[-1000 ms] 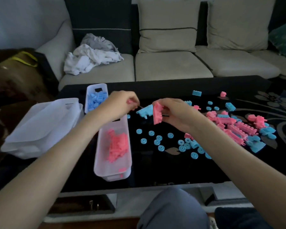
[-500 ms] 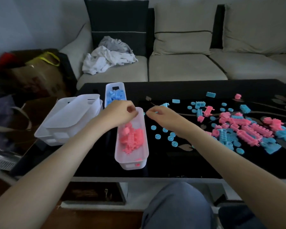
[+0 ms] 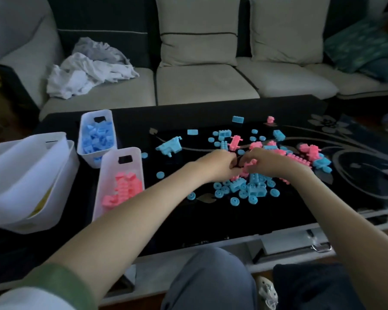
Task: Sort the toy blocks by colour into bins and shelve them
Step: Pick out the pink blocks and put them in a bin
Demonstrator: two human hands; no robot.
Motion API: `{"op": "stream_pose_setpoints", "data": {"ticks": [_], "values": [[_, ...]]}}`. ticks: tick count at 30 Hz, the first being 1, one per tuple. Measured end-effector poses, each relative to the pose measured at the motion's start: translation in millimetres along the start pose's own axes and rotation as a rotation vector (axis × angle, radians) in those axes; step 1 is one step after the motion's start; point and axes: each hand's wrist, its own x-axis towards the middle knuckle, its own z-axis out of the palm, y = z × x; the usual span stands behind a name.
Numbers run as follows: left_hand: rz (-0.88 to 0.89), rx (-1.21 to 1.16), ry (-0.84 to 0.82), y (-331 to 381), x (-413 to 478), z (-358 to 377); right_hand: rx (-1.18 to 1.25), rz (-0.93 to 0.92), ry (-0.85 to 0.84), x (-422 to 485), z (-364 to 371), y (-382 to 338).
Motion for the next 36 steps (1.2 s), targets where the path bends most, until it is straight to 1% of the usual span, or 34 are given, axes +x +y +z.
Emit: {"op": "stream_pose_setpoints", "data": {"ticks": [2, 3, 4, 7, 8, 11, 13, 14, 16, 17, 19, 21, 23, 24, 26, 28, 30, 33, 34, 36], "values": [[-0.010, 0.078, -0.140, 5.0, 15.5, 12.4, -0.055, -0.028, 0.024, 4.4, 7.3, 3.0], [-0.030, 0.113, -0.185, 4.0, 20.9, 15.6, -0.077, -0.046, 0.046, 7.4, 12.2, 2.7], [-0.042, 0.123, -0.198, 4.2, 28.1, 17.4, -0.103, -0.050, 0.062, 9.7, 16.3, 4.8], [-0.032, 0.115, -0.134, -5.8, 38.7, 18.4, -0.183, -0.090, 0.115, 17.2, 26.4, 3.3], [-0.035, 0.105, -0.122, -8.4, 40.1, 18.1, -0.173, -0.095, 0.129, 17.8, 25.8, 2.4], [-0.061, 0.055, -0.101, -16.0, 42.4, 17.3, 0.017, -0.085, 0.222, 16.9, 16.1, 3.1], [-0.057, 0.019, -0.015, -20.7, 42.9, 15.2, 0.190, -0.033, 0.333, 15.0, 8.6, 8.9], [-0.044, -0.013, 0.069, -22.7, 43.1, 12.8, 0.248, 0.003, 0.387, 14.9, 4.8, 13.9], [-0.018, -0.105, 0.253, -26.1, 45.9, 7.9, 0.301, 0.086, 0.480, 16.4, -0.6, 29.4], [-0.014, -0.143, 0.312, -28.3, 48.0, 5.6, 0.299, 0.129, 0.505, 17.5, -1.9, 36.8], [-0.021, -0.152, 0.324, -32.3, 53.9, 3.1, 0.227, 0.217, 0.483, 20.1, -1.4, 50.4], [-0.042, -0.113, 0.273, -36.5, 60.4, 3.9, 0.123, 0.297, 0.350, 21.8, 2.9, 58.0], [-0.052, -0.094, 0.225, -38.9, 65.4, 5.9, 0.085, 0.320, 0.236, 19.6, 5.1, 58.2], [-0.055, -0.085, 0.198, -39.4, 66.6, 6.5, 0.051, 0.305, 0.214, 18.8, 5.6, 57.3], [-0.064, -0.061, 0.140, -39.7, 68.6, 8.1, 0.008, 0.263, 0.214, 17.7, 6.2, 57.6], [-0.071, -0.045, 0.116, -39.5, 69.5, 7.8, 0.032, 0.216, 0.238, 18.9, 5.0, 59.8], [-0.077, -0.074, 0.103, -38.9, 68.9, 6.6, 0.044, 0.182, 0.222, 21.0, 2.2, 64.5], [-0.101, -0.165, 0.044, -37.0, 65.4, 5.6, 0.011, 0.177, 0.150, 22.6, -0.4, 70.6], [-0.106, -0.172, 0.020, -36.3, 64.3, 6.1, 0.000, 0.182, 0.147, 23.5, 0.5, 71.5], [-0.111, -0.186, 0.000, -35.5, 62.8, 7.2, -0.018, 0.181, 0.191, 25.4, 3.4, 70.5]]}}
